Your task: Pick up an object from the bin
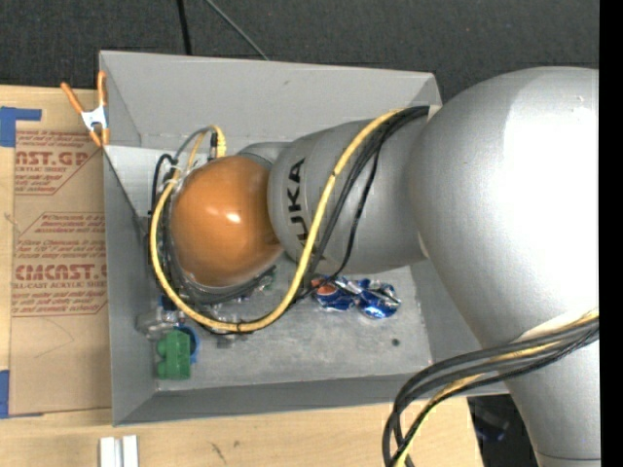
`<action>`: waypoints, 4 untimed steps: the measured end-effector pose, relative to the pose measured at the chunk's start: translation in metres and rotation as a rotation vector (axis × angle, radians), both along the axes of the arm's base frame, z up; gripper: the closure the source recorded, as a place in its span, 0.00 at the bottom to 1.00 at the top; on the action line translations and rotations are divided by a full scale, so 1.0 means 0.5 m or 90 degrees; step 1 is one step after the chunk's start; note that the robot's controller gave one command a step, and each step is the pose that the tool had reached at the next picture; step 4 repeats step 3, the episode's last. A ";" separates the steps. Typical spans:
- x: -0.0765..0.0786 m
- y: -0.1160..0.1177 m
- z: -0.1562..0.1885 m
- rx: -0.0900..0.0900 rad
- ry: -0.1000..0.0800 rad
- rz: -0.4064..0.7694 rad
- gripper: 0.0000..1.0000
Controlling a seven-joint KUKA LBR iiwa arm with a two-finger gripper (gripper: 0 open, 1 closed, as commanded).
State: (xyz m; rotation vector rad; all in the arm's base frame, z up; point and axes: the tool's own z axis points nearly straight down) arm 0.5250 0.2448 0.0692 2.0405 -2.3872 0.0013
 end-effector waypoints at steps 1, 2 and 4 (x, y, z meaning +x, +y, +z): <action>0.000 0.000 0.000 0.001 0.000 -0.002 0.00; -0.001 0.003 0.000 0.003 0.000 -0.002 1.00; -0.002 0.006 0.004 0.004 0.000 -0.003 1.00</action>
Offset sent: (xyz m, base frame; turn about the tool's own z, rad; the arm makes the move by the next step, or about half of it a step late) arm 0.0000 0.0000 0.0000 0.0000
